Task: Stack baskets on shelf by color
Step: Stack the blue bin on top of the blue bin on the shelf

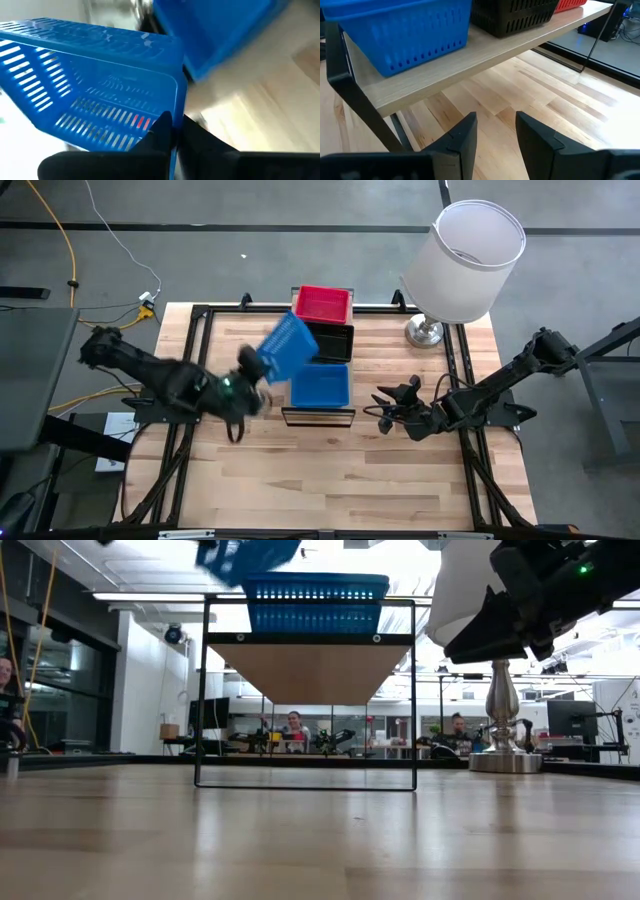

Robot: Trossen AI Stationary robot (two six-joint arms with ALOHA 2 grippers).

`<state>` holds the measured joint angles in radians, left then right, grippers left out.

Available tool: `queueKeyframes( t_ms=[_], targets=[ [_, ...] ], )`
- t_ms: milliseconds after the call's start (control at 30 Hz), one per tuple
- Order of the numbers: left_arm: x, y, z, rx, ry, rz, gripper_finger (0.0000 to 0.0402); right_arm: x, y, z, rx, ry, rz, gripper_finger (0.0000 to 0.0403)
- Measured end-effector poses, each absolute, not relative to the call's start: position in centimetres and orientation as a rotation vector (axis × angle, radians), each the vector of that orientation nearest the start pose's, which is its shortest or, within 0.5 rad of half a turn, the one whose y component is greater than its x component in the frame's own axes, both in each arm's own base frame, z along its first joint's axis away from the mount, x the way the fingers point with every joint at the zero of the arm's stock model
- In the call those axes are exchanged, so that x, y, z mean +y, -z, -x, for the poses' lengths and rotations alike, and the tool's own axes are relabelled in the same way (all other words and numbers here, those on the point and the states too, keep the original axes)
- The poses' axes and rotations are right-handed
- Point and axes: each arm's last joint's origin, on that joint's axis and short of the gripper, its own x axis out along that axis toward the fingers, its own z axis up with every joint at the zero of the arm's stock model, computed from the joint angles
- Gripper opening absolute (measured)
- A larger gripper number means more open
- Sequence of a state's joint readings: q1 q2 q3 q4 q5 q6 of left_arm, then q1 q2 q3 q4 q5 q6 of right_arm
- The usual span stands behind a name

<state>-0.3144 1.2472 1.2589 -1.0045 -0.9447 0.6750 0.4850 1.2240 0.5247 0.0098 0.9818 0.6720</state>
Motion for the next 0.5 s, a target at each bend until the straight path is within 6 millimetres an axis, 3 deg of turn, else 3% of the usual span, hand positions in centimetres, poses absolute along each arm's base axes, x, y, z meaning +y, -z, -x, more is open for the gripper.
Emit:
queueKeyframes(
  t_ms=[233, 500],
  targets=[
    [-9.4, -33.5, -26.9, 1.020, -0.126, -1.537, 0.0004, 8.2, -18.6, -20.7, 0.334, 0.608, -0.180, 0.0122],
    [-9.6, -31.8, -29.9, 1.159, -0.060, -1.792, 0.0004, 8.2, -18.6, -20.7, 0.341, 0.599, -0.184, 0.0122]
  ],
)
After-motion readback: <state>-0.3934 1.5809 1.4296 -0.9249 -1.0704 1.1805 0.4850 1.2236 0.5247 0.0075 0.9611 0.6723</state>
